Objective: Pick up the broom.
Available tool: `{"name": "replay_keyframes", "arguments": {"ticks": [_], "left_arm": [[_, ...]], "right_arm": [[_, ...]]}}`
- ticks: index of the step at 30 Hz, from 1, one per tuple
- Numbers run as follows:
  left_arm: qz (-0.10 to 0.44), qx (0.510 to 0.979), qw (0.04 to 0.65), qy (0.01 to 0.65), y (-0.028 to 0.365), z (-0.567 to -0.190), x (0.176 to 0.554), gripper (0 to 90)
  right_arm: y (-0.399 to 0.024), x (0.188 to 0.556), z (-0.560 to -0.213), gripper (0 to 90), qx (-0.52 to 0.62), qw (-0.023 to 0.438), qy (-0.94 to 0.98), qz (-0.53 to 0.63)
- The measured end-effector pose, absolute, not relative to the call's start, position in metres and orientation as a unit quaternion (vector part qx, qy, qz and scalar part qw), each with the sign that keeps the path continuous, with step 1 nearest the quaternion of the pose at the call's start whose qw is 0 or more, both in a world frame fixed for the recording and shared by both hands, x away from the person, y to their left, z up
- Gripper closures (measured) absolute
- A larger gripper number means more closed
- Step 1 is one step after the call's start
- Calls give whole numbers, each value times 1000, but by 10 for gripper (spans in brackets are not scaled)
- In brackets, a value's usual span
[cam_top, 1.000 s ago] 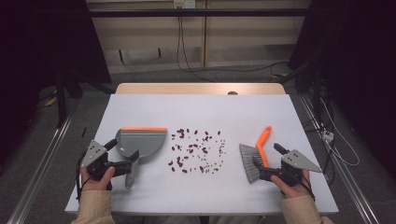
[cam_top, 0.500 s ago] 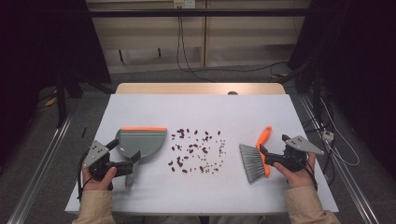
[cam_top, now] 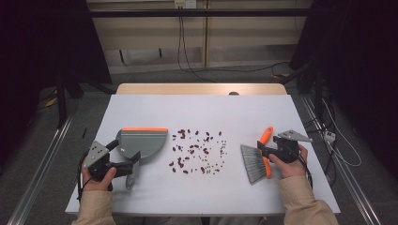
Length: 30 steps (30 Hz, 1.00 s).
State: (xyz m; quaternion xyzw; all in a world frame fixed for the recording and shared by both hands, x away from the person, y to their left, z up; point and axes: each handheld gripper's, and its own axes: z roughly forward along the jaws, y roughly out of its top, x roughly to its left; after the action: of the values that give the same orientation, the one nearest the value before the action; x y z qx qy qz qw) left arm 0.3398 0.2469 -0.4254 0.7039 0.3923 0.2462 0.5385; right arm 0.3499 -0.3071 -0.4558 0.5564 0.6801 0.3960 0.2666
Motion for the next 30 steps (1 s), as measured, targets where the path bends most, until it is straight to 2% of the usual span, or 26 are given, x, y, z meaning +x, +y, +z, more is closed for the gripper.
{"name": "replay_keyframes", "arguments": {"ticks": [11,17,24,27,30], "left_arm": [[241,706,538,392,246,-426,342,29],[241,708,537,392,245,-425,343,29],[237,708,541,388,240,-424,344,30],[238,710,540,386,240,-424,344,30],[238,708,541,387,241,-424,344,30]], "right_arm": [[-305,363,-463,378,591,221,683,368],[-303,366,-463,413,581,220,697,359],[-302,368,-462,450,586,195,701,357],[-302,370,-460,520,586,180,703,360],[-298,372,-459,541,579,179,714,351]]}}
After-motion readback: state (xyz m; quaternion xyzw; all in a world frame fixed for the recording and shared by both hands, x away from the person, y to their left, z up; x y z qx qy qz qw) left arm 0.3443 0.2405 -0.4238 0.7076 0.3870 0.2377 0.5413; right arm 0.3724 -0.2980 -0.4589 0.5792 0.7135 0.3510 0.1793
